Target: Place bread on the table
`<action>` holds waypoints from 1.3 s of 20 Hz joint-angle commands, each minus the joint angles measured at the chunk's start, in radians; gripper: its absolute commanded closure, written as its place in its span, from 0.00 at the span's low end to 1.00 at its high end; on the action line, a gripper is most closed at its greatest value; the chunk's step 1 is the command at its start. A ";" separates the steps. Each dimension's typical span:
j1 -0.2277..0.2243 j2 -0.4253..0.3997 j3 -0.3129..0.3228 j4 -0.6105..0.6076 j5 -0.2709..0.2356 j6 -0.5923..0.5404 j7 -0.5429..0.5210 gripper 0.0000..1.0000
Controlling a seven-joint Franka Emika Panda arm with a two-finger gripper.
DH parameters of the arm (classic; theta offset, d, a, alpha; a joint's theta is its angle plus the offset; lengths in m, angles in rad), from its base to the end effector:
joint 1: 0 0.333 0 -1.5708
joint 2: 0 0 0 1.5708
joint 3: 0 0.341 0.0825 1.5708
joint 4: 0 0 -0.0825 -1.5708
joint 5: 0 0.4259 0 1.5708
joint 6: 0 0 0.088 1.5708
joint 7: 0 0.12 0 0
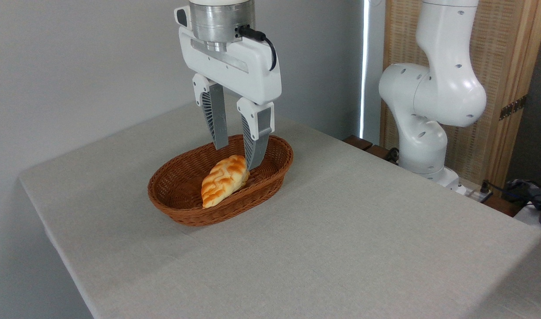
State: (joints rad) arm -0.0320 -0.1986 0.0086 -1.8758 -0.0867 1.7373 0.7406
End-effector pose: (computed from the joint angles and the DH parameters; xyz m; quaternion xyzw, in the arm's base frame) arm 0.5406 -0.0213 0.6063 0.9288 -0.3668 0.0435 0.0305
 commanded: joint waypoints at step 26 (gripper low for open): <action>-0.016 0.013 0.011 0.061 -0.004 -0.139 -0.087 0.00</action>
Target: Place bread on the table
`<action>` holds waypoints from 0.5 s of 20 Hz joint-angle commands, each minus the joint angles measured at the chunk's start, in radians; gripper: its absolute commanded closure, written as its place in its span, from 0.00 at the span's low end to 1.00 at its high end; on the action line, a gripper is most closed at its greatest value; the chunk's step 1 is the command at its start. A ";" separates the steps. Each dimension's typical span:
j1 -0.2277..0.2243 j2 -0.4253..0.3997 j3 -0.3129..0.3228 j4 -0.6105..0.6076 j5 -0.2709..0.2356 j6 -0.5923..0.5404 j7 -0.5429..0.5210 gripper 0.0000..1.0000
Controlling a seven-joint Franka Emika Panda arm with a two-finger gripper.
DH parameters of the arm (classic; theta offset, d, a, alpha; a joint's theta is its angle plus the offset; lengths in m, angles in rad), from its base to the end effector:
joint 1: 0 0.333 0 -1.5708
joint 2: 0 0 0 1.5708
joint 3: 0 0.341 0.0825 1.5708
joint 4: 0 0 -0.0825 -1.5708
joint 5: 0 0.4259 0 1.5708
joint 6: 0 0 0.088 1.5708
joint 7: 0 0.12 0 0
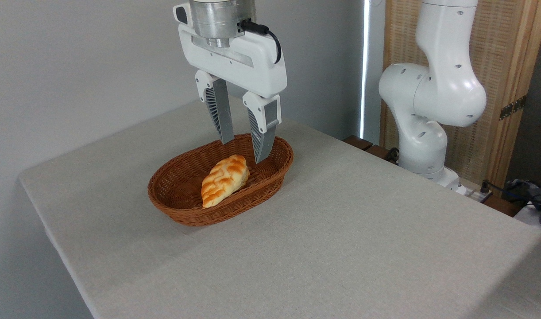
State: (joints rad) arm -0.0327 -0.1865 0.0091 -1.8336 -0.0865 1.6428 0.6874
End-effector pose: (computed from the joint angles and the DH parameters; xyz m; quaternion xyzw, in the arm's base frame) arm 0.5359 -0.0221 0.6132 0.9376 -0.3448 0.0123 0.0423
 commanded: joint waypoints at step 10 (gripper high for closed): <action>-0.084 -0.005 0.002 -0.058 -0.016 0.040 -0.412 0.00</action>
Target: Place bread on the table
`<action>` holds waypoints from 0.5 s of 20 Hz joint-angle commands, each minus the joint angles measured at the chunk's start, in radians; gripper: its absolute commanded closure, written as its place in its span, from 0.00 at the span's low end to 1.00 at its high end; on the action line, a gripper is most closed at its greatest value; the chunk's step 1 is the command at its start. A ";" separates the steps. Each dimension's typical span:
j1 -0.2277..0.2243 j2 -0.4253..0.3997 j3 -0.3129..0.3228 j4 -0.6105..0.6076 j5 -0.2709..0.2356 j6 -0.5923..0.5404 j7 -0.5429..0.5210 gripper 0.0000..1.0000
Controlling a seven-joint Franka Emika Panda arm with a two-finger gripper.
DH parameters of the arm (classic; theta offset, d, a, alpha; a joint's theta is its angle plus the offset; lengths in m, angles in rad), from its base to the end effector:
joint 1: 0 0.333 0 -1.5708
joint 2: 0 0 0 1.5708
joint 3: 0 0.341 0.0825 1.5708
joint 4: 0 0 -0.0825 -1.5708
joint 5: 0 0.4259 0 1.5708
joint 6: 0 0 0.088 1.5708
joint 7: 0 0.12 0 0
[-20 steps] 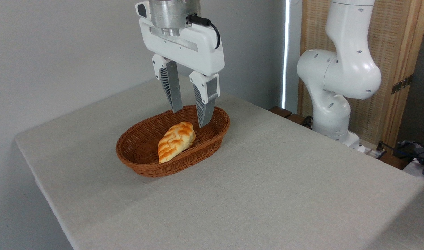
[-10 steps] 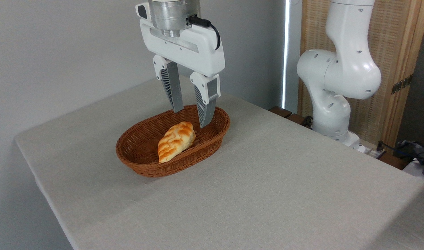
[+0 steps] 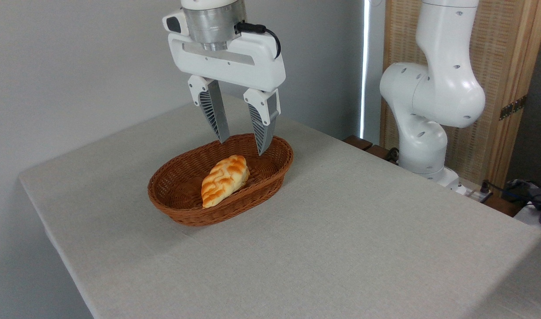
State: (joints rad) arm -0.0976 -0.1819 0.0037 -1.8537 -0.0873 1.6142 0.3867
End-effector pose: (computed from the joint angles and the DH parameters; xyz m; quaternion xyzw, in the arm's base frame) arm 0.5292 -0.0599 0.5980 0.9707 -0.2346 -0.0221 0.0476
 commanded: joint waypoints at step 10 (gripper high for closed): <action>-0.169 -0.039 0.007 -0.246 -0.037 0.268 -0.298 0.00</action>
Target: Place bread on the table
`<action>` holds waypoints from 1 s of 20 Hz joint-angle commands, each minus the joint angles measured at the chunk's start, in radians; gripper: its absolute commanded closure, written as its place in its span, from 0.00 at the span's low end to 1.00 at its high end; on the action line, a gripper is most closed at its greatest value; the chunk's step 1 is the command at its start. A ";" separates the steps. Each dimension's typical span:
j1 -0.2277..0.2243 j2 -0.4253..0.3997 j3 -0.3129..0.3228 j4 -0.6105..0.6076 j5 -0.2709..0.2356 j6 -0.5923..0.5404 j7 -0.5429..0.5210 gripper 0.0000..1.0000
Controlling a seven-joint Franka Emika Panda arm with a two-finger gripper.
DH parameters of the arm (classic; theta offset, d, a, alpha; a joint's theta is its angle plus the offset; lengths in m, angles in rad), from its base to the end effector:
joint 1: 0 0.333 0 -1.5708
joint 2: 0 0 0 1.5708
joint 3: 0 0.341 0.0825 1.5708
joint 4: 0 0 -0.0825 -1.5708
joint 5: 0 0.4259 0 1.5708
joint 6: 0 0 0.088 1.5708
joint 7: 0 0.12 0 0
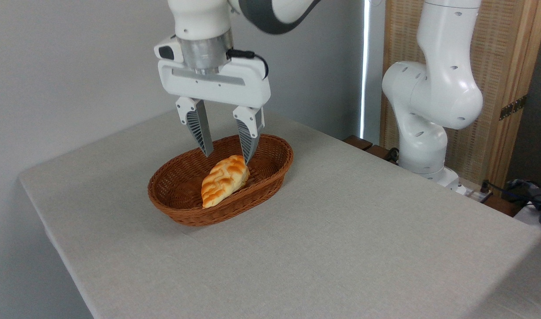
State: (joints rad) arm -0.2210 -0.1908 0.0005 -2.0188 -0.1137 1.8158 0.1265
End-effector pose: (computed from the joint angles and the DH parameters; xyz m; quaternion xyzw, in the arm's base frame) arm 0.5206 -0.1277 0.5344 0.9858 -0.1584 -0.0087 0.0547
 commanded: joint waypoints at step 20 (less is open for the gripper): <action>-0.095 0.056 0.007 -0.133 -0.011 0.180 -0.042 0.00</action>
State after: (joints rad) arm -0.3017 -0.1331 -0.0012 -2.1364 -0.1139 1.9697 0.0994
